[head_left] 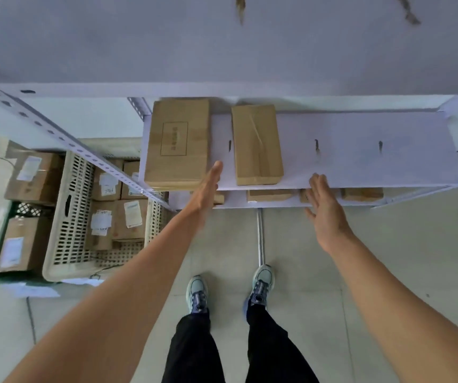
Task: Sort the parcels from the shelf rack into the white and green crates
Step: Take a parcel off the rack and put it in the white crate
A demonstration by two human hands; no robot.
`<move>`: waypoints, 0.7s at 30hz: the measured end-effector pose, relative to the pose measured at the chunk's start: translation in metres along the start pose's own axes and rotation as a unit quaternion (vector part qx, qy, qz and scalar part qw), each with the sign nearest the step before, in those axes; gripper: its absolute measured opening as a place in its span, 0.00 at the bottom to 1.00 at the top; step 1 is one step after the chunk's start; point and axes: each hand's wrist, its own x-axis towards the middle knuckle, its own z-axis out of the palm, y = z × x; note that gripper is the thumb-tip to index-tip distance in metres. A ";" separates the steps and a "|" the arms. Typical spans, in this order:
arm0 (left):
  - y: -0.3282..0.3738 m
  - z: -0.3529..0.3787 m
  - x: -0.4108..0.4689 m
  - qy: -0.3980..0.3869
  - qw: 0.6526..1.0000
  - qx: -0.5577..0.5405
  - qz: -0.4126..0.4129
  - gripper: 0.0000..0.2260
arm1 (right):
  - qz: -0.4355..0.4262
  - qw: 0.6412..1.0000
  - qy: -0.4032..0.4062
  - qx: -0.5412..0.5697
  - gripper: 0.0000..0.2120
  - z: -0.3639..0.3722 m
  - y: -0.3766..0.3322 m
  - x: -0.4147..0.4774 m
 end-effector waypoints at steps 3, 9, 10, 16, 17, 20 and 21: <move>-0.002 0.012 0.029 0.005 1.000 0.001 -0.016 0.35 | 0.016 1.000 -0.009 -0.020 0.31 -0.005 -0.001 0.043; 0.003 0.021 0.101 0.003 0.999 0.031 -0.020 0.36 | 0.042 0.996 -0.029 -0.067 0.33 0.006 -0.008 0.131; 0.006 0.022 0.116 0.008 0.999 0.029 -0.021 0.36 | 0.041 0.996 -0.031 -0.071 0.33 0.010 -0.011 0.146; 0.013 0.025 0.193 0.023 0.999 0.003 -0.043 0.36 | 0.062 0.993 -0.021 -0.098 0.36 0.037 -0.019 0.222; 0.013 0.027 0.202 0.021 0.999 0.000 -0.043 0.37 | 0.064 0.992 -0.026 -0.101 0.36 0.041 -0.018 0.231; 0.015 0.032 0.223 0.015 0.999 -0.005 -0.045 0.37 | 0.077 0.991 -0.042 -0.105 0.36 0.051 -0.014 0.249; 0.015 0.034 0.228 0.013 0.999 -0.005 -0.050 0.37 | 0.083 0.989 -0.049 -0.113 0.36 0.053 -0.012 0.254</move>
